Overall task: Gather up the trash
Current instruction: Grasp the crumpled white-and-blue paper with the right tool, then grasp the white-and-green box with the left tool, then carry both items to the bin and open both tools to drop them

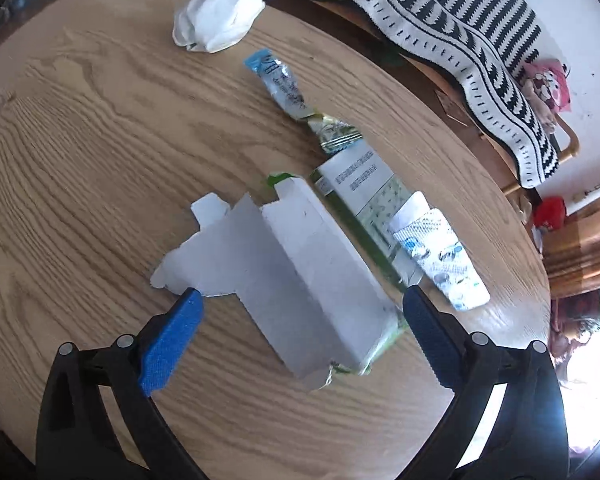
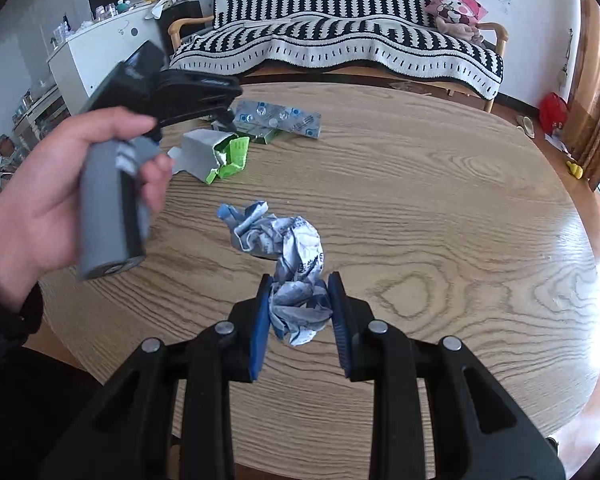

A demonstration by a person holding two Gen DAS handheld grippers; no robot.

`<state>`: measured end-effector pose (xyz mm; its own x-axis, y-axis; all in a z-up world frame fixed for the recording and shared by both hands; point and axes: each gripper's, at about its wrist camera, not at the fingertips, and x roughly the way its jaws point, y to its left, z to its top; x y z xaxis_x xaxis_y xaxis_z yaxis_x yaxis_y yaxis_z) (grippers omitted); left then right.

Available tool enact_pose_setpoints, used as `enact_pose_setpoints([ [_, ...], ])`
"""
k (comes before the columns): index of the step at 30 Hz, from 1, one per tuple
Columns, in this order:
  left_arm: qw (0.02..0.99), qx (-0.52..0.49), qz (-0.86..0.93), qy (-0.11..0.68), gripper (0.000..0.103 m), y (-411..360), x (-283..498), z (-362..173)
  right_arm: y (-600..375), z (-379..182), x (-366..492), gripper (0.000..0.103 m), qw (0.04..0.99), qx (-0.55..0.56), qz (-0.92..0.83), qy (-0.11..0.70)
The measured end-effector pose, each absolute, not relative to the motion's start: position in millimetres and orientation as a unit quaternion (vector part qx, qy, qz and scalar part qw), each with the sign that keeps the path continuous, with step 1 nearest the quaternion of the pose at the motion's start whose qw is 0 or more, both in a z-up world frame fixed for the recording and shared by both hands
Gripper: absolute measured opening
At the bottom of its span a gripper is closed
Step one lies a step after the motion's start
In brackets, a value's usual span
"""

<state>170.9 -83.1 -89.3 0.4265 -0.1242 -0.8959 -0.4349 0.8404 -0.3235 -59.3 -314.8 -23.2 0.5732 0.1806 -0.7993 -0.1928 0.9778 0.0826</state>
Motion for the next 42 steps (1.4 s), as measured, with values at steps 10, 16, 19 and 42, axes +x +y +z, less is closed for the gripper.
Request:
enact_pose_setpoints([
  [10,0.827,-0.209,0.101,0.513,0.065,-101.2,181.9,-85.7,-325.6,-26.7,-57.8,0.028,0.885,0.005,0.099,0.455],
  [16,0.830,-0.205,0.054,0.515,0.042,-99.3,172.5,-80.8,-322.6,-25.5,-56.1,0.028,0.887,0.008,0.095,0.451],
  [19,0.833,-0.202,0.039,0.513,0.035,-92.5,168.3,-76.4,-321.9,-23.2,-56.6,0.028,0.889,0.010,0.092,0.448],
  [42,0.855,-0.017,-0.291,0.428,0.025,-263.3,5.3,-4.2,-515.3,-10.3,-189.6,0.028,0.893,0.147,-0.157,0.396],
])
